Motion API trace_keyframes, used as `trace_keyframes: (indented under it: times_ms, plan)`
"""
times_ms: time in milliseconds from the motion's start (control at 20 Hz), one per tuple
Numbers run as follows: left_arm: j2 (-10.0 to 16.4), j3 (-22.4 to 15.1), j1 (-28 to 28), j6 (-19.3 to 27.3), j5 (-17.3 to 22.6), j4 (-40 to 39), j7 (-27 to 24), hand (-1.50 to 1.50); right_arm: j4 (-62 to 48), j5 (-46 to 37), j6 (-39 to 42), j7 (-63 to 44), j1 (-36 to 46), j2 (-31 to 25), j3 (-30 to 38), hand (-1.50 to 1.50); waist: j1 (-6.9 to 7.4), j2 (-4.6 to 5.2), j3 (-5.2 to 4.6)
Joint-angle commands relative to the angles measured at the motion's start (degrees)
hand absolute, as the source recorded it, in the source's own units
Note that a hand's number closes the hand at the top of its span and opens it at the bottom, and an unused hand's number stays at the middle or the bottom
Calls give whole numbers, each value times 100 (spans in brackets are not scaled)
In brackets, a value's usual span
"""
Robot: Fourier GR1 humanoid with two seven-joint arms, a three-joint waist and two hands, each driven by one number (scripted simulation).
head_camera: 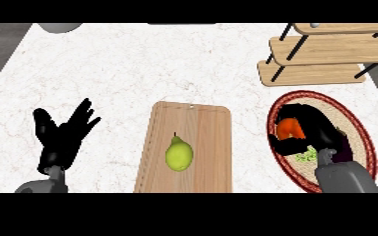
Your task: Pick the squash from the placemat and place it in the tiered shelf
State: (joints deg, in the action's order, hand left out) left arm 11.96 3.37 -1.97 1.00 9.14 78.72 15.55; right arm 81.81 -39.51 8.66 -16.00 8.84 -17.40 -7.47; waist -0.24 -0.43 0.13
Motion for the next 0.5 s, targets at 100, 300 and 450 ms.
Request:
trace_keyframes:
  times_ms: [100,300,450]
  plan:
    - [28,20,101,-68,14,-16,174,0,1122,657,889,742,-361,-371,-86,150,-7,29,-14]
    - [-114,-108,161,99,-84,260,325,0,2642,788,975,615,-813,-492,-46,150,-48,10,-14]
    - [-48,37,35,-56,-4,-163,87,0,3893,1225,1270,-232,-628,-407,307,150,-133,4,-25]
